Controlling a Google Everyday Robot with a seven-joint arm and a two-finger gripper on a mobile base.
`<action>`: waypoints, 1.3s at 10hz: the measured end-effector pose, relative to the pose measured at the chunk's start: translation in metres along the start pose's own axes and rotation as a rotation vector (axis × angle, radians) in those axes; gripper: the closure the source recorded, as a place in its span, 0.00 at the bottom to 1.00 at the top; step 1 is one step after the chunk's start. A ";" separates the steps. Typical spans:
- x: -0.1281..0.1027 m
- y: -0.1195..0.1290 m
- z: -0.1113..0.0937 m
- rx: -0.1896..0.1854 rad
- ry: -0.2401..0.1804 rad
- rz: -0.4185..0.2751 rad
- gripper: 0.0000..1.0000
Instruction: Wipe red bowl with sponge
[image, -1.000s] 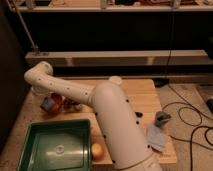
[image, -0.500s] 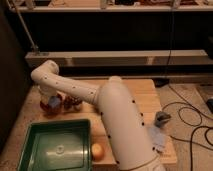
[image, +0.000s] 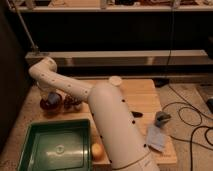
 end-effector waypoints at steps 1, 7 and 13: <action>0.006 -0.008 0.003 0.014 0.004 -0.005 1.00; -0.009 -0.054 -0.001 0.097 0.008 -0.074 1.00; -0.043 -0.028 -0.016 0.088 -0.009 -0.046 1.00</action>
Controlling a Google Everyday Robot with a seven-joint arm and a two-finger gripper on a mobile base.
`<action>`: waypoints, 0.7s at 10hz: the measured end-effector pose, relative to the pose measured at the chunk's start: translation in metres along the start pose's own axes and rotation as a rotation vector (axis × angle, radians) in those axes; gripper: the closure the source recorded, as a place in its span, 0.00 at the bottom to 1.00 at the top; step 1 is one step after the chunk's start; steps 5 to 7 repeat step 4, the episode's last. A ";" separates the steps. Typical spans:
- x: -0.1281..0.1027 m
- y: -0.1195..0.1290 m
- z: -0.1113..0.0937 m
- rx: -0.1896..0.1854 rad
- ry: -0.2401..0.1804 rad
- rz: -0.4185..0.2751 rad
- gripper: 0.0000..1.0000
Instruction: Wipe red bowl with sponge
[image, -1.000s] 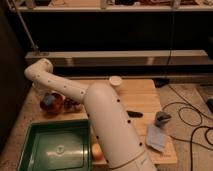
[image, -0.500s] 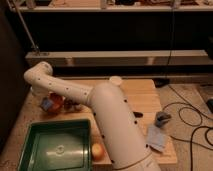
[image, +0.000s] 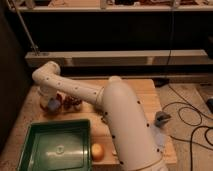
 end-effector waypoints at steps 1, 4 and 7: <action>0.000 0.007 -0.002 -0.011 -0.001 0.011 1.00; 0.007 0.038 -0.004 -0.065 0.001 0.050 1.00; 0.007 0.038 -0.004 -0.065 0.001 0.050 1.00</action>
